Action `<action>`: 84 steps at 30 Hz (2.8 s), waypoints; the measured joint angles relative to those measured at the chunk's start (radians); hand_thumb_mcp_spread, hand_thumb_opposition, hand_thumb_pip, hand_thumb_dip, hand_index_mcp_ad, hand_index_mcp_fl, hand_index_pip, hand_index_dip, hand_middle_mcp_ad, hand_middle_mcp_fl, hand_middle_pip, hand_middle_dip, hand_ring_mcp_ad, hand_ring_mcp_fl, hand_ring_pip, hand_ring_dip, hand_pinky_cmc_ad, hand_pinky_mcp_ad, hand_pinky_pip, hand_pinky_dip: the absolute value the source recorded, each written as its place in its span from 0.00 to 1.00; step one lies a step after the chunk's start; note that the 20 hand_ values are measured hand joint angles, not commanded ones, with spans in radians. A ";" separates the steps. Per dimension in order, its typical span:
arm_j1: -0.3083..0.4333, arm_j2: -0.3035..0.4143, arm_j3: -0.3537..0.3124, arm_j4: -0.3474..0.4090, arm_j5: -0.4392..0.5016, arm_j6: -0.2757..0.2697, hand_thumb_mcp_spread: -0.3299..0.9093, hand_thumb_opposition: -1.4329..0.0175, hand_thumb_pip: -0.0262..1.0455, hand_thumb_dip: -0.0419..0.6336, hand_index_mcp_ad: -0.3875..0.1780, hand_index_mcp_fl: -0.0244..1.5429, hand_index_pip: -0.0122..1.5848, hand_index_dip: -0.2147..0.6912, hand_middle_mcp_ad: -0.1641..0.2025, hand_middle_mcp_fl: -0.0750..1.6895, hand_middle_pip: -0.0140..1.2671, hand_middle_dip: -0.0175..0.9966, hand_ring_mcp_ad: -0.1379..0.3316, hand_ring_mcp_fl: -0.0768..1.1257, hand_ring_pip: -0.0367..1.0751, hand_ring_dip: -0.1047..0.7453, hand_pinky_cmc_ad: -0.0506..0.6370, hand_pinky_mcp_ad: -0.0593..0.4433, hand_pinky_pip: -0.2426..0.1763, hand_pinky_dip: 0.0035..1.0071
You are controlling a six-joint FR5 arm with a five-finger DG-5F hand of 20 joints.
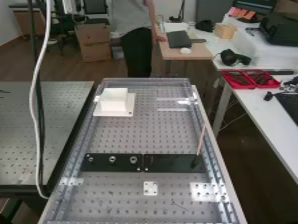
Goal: Grab the pcb board and place it in the clear container
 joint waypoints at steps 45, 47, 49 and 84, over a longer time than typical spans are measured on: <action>-0.014 -0.074 -0.166 0.220 0.128 0.147 0.39 0.43 0.24 0.07 0.95 0.05 0.06 0.36 0.87 0.07 0.14 0.04 0.89 0.12 0.12 0.10 0.55 0.63 0.29 0.39; -0.015 -0.092 -0.186 0.248 0.157 0.162 0.40 0.44 0.24 0.07 0.95 0.05 0.06 0.37 0.87 0.07 0.14 0.04 0.89 0.11 0.12 0.10 0.55 0.64 0.28 0.40; -0.015 -0.101 -0.201 0.273 0.186 0.159 0.42 0.45 0.24 0.07 0.95 0.05 0.06 0.39 0.87 0.07 0.14 0.04 0.89 0.11 0.12 0.09 0.55 0.63 0.28 0.41; 0.055 -0.280 -0.396 0.725 0.654 0.295 0.52 0.45 0.47 0.23 0.87 0.13 0.14 0.48 0.87 0.05 0.13 0.08 0.90 0.08 0.10 0.08 0.53 0.61 0.28 0.54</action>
